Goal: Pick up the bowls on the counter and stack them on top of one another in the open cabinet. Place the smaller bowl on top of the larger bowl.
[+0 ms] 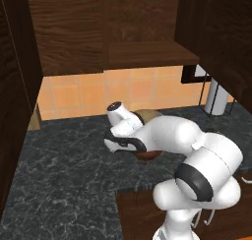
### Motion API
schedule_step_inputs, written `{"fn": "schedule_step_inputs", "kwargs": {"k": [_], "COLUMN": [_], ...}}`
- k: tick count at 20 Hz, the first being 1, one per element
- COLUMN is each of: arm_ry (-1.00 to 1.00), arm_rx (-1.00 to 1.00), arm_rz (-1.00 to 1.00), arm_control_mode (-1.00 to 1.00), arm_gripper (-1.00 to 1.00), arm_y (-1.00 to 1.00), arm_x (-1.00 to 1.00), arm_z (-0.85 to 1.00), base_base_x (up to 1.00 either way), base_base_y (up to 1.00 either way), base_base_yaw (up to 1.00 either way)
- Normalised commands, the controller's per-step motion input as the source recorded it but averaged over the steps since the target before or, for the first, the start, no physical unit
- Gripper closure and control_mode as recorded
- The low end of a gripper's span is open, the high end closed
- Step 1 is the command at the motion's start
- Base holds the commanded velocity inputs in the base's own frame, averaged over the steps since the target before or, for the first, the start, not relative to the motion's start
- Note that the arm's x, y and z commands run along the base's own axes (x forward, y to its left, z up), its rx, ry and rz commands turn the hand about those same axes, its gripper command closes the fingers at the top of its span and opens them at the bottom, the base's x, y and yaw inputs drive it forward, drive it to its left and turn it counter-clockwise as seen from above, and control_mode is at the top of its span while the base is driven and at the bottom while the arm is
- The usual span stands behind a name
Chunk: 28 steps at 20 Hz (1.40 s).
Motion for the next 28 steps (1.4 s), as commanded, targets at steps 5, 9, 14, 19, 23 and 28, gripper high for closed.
{"fn": "schedule_step_inputs", "kwargs": {"k": [5, 9, 14, 19, 23, 28], "arm_ry": [-0.45, -0.15, 0.0, 0.01, 0.0, 0.0], "arm_rx": [-0.13, -0.04, 0.0, -0.09, -0.1, -0.03], "arm_rz": [0.02, 0.0, 0.02, 0.02, 0.01, 0.0], "arm_control_mode": [-1.0, -1.0, -1.0, -1.0, -1.0, -1.0], "arm_gripper": [1.0, 1.0, 1.0, 1.0, 1.0, 1.0], "arm_y": [-0.02, -0.2, -0.41, -0.03, 0.0, -0.01], "arm_x": [0.19, 0.74, 0.83, 0.2, 0.67, 0.76], "arm_z": [0.92, 0.97, 0.65, -0.18, -0.28, -0.23], "base_base_x": [0.0, 0.0, 0.0, 0.0, 0.0, 0.0], "base_base_y": [0.0, 0.0, 0.0, 0.0, 0.0, 0.0], "base_base_yaw": [0.0, 0.0, 0.0, 0.0, 0.0, 0.0]}}
